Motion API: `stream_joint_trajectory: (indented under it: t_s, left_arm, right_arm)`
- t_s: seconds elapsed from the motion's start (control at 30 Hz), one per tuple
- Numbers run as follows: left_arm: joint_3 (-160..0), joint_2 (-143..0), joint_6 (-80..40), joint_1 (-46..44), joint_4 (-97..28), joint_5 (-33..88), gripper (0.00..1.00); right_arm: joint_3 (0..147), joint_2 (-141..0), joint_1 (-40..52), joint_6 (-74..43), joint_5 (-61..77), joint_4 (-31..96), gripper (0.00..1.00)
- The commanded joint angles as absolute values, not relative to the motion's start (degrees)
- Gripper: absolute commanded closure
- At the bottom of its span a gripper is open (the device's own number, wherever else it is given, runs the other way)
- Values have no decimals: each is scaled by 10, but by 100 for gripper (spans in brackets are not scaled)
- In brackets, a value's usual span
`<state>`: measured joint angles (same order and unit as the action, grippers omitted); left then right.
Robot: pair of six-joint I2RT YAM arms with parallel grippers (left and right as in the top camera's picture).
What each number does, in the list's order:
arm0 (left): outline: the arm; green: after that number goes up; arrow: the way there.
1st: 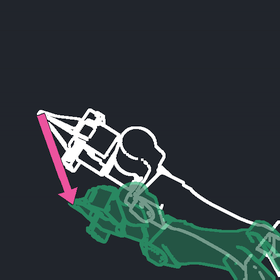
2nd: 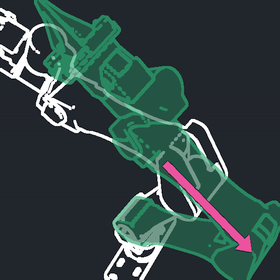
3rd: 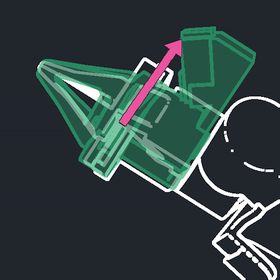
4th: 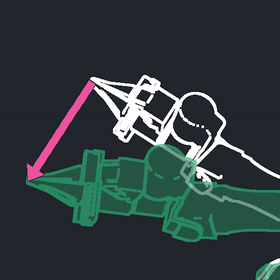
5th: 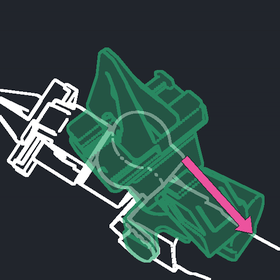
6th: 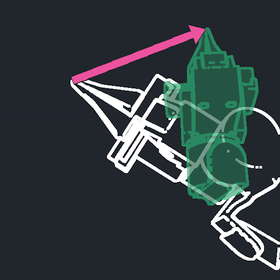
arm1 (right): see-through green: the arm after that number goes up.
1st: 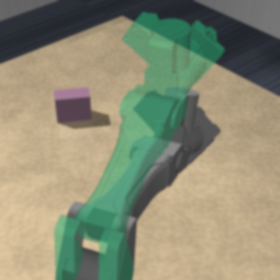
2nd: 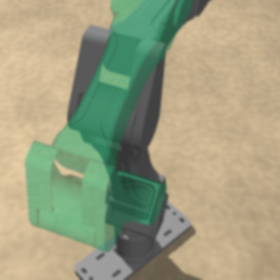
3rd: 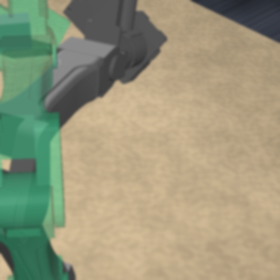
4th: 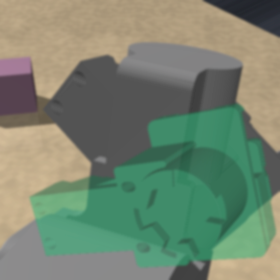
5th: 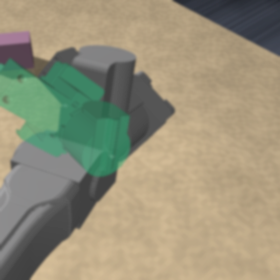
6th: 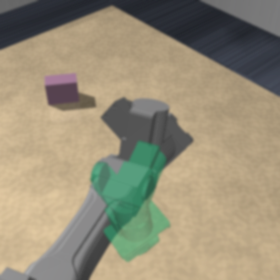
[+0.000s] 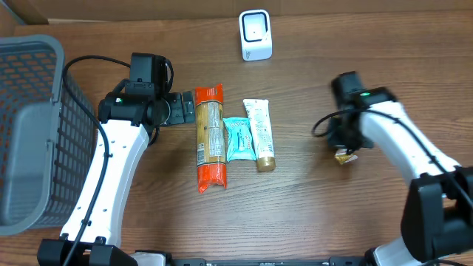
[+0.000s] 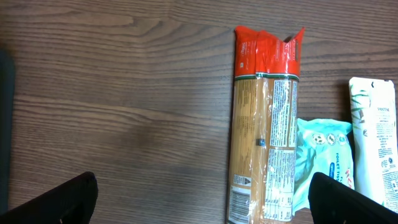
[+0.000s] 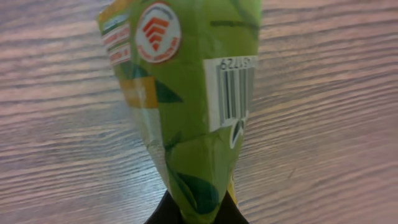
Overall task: Scan the item barcode
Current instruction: 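Lift the snack bag and carry it toward the white scanner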
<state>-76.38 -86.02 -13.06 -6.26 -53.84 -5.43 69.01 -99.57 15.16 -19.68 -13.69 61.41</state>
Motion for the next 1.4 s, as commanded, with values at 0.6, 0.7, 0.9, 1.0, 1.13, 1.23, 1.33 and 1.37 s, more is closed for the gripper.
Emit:
stream_joint_trajectory:
  t_s: [0.6,0.7,0.9,1.0,1.13,1.23,1.33,1.37]
  left_arm:
    - [-766,-861,-118,-64,-537,-60,1]
    - [-766,-861,-118,-64,-537,-60,1]
    - [-766,-861,-118,-64,-537,-60,0]
    - [-766,-861,-118,-64,-537,-60,0]
    - [-766,-861,-118,-64,-537,-60,0]
    - [-766,-861,-118,-64,-537,-60,0]
    - [-766,-861,-118,-64,-537,-60,0]
    - [-766,-861,-118,-64,-537,-60,0]
  right_arm:
    - [706,-1126,361,-251,-207,599,25]
    - [728,-1125,372,-201,-121,595,27]
    - [775,-1084,360,-187,-72,604,31]
    - [792,-1027,319,-197,-65,614,28]
    - [791,-993,233,-194,-45,631,20]
    - [771,-997,189,-153,-2,633,20]
    - [733,-1002,172,-132,25,616,20]
    - [706,-1003,172,-132,25,599,20]
